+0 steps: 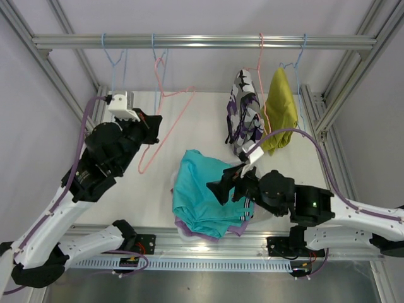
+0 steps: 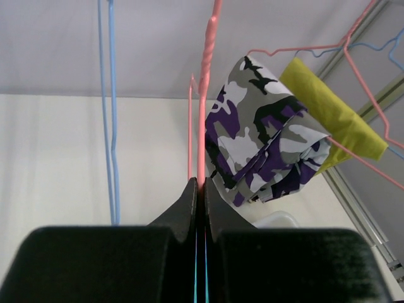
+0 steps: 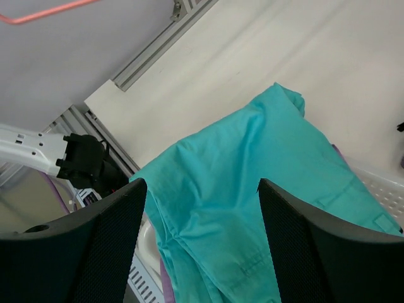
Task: Remove the trousers from the hanger
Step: Place the trousers in the bin, then place the hanger at the clothesline.
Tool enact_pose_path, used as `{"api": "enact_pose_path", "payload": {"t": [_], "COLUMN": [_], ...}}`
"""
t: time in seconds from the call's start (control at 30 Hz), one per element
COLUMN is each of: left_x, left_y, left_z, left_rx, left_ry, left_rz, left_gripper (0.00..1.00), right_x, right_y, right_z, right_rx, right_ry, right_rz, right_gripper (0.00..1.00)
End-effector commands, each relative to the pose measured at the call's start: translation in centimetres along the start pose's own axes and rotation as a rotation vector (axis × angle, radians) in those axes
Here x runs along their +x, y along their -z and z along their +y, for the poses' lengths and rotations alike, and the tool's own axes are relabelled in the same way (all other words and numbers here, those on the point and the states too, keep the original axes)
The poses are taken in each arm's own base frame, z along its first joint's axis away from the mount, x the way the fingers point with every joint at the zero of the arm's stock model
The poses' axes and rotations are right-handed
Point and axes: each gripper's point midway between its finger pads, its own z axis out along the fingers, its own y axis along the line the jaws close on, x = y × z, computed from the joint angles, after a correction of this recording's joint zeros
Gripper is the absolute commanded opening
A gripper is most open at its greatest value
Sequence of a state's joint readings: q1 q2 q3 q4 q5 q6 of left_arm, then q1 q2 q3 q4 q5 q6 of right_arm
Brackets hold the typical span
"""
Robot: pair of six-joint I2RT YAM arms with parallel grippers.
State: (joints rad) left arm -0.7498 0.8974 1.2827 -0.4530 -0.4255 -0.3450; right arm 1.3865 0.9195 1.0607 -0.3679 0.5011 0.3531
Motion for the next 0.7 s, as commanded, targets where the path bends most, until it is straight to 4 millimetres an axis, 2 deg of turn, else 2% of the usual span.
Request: {"api": "enact_pose_path", "payload": {"t": [0.0,0.07,0.1,0.13,0.17,0.27,0.3,0.33,0.37,0.4,0.43,0.67], "left_x": [-2.3,-1.9,-3.1,-2.6,-3.1,-4.5,-4.1,-5.2,-5.4,-4.5,-6.0,-6.3], "left_y": [0.4,-0.7,-0.8,-1.9,-1.7,-3.3,-4.4,-4.6,-5.1,-6.5,-6.6,-11.0], "left_z": [-1.7,-2.0,-2.3,-2.5,-2.6,-3.7,-4.0,-4.5,-4.8,-5.1,-5.6,-6.8], "left_rx": [0.066,0.055,0.054,0.046,0.047,0.045,0.039,0.046,0.046,0.035,0.040,0.012], "left_ry": [-0.027,-0.047,-0.041,-0.058,-0.057,-0.055,-0.060,-0.052,-0.051,-0.065,-0.054,-0.082], "left_rz": [-0.015,0.004,-0.018,0.000,-0.012,-0.032,-0.018,-0.041,-0.046,-0.021,-0.048,-0.046], "left_gripper": [0.01,0.01,0.01,0.00,0.01,0.01,0.01,0.01,0.00,0.00,0.00,0.01], "right_x": [-0.2,-0.3,-0.3,-0.1,-0.1,0.1,0.4,0.3,0.3,0.4,0.4,1.2], "right_y": [1.7,2.5,2.7,2.9,3.0,3.2,3.2,3.2,3.2,3.2,3.2,3.5], "right_z": [-1.1,-1.3,-1.5,-1.8,-2.0,-2.6,-2.8,-2.9,-3.0,-3.1,-3.1,-3.9], "right_rx": [0.011,-0.002,0.000,0.004,0.009,0.024,0.029,0.033,0.037,0.039,0.039,0.038], "right_ry": [0.010,0.002,0.000,0.004,0.006,0.025,0.033,0.041,0.047,0.051,0.054,0.068], "right_rz": [-0.016,-0.027,-0.030,-0.031,-0.031,-0.037,-0.032,-0.036,-0.039,-0.038,-0.041,-0.049], "right_gripper": [0.76,0.76,0.76,0.77,0.77,0.78,0.78,0.79,0.79,0.79,0.80,0.85]}}
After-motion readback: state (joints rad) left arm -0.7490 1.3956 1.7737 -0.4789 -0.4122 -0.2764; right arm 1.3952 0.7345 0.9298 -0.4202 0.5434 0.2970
